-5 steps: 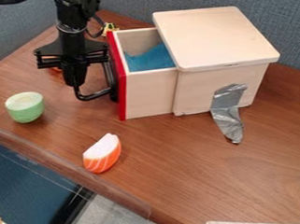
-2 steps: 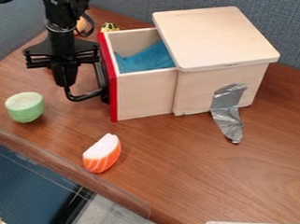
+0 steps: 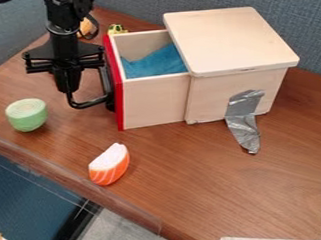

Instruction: Opened the drawer

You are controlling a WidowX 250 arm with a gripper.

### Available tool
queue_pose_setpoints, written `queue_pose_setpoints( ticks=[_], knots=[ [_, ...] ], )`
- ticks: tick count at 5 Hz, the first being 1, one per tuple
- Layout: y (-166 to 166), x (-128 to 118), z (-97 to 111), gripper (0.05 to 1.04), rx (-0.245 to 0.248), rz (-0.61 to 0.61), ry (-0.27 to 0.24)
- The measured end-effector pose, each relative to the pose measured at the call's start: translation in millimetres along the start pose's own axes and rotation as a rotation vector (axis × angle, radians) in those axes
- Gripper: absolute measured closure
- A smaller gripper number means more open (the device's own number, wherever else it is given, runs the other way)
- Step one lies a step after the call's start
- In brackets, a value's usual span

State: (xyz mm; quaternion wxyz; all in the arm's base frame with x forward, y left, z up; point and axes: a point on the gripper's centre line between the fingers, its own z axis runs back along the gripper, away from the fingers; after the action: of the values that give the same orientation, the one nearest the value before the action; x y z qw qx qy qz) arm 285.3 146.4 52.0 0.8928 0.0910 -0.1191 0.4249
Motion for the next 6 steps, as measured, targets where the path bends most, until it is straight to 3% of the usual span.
queue_pose_setpoints(
  ticks=[1,2,4,5,6],
  knots=[
    [5,2,-1,0.963,0.01,0.0,-0.001],
    [14,9,-1,0.775,0.021,0.048,-0.007],
    [15,9,7,0.182,0.013,0.049,0.011],
    [13,15,26,0.075,-0.021,0.058,-0.004],
    [15,21,45,0.08,-0.012,0.059,-0.003]
  ],
)
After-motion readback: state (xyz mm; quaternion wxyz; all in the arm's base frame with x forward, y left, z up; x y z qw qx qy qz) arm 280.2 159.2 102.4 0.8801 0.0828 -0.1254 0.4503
